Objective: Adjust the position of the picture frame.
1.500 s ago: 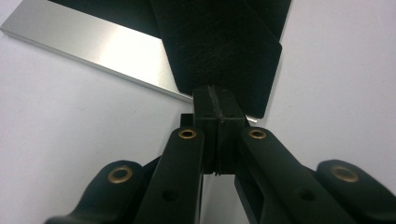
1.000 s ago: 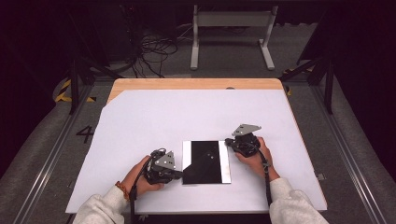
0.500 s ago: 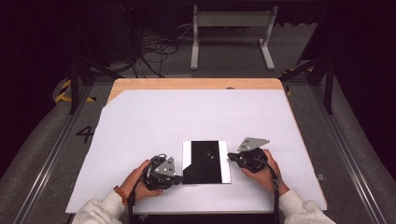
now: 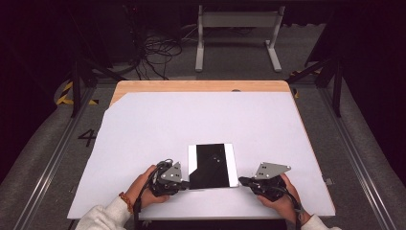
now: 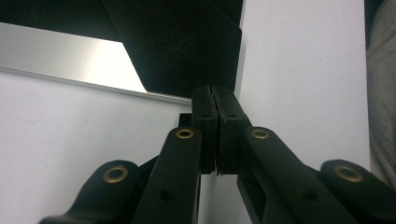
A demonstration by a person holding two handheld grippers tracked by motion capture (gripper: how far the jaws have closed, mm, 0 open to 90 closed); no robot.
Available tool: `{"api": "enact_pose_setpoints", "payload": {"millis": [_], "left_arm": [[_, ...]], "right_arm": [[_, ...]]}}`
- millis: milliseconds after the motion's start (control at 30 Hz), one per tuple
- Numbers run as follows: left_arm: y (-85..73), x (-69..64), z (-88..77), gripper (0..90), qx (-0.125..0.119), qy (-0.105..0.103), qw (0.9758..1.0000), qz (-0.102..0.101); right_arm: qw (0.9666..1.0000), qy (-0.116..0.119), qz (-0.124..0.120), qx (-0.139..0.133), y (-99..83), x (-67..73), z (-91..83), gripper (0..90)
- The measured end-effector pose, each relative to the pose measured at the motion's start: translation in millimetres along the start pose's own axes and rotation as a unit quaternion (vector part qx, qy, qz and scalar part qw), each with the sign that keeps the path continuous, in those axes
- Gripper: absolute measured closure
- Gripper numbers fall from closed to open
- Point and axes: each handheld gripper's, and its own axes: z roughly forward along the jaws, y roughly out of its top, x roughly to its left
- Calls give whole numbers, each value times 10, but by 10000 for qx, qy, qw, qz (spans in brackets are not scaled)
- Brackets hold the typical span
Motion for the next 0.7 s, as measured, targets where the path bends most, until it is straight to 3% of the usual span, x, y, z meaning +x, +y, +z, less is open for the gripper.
{"api": "enact_pose_setpoints", "payload": {"millis": [167,267,433,700], "left_arm": [[22,-19,19,884,0,10,10000,16],[38,-25,36,883,-23,-17,10000,15],[67,-49,74,877,-89,-53,9999,-54],[106,-62,119,873,-152,-88,9998,-38]], "right_arm": [[9996,69,-232,-130,24,104,-36,900],[9992,42,-400,-23,10,158,-27,900],[9993,81,-365,71,-20,148,2,900],[9995,-44,-266,182,-81,98,21,900]]}}
